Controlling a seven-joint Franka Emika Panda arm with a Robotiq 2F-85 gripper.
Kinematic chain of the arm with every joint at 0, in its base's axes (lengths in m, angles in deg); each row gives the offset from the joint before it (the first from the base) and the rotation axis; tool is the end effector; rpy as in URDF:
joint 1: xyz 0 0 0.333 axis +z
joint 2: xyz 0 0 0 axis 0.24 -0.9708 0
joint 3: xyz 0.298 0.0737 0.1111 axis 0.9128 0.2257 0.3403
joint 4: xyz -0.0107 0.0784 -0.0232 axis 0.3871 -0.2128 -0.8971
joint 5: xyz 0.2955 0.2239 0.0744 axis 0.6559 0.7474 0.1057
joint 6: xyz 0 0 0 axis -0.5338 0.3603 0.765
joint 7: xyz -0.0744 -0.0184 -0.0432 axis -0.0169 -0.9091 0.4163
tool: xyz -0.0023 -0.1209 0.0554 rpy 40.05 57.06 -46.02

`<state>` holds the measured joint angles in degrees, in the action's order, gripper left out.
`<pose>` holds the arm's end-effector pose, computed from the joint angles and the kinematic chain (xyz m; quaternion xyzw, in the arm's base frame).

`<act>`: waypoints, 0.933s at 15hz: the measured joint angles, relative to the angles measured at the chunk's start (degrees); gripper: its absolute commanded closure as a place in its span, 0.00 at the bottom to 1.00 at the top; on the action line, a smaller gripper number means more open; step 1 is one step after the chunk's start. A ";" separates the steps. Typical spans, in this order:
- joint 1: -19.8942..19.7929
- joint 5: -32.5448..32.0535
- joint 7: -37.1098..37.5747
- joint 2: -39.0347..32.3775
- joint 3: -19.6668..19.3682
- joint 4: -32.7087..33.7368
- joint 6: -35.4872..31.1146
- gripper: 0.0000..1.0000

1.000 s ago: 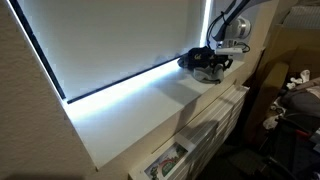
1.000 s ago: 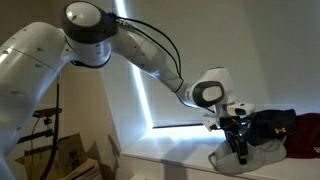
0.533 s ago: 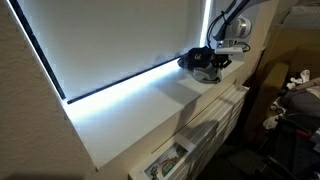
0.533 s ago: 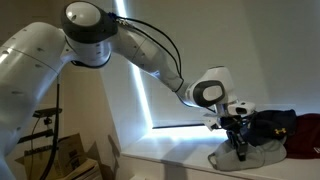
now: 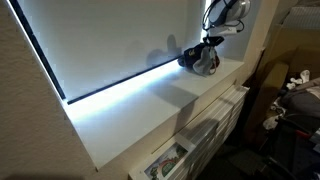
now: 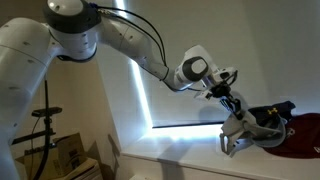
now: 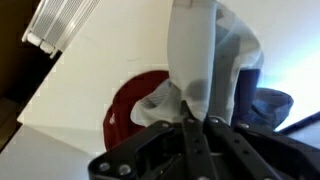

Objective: Move the white cap to the left

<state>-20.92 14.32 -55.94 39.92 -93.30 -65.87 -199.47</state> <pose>0.6199 -0.2968 0.3037 0.8994 -0.3962 0.1618 0.0889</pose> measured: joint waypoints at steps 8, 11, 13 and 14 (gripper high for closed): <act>6.63 -7.58 -1.44 6.26 3.35 2.45 -0.76 0.99; 5.27 -4.42 -8.35 7.09 7.75 2.82 -1.20 0.99; 4.33 -2.40 -13.12 7.58 10.35 3.00 -1.22 0.99; 4.03 -1.75 -15.18 7.68 11.42 3.18 -1.21 0.99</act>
<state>-16.88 12.57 -71.12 47.60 -81.88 -62.69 -200.68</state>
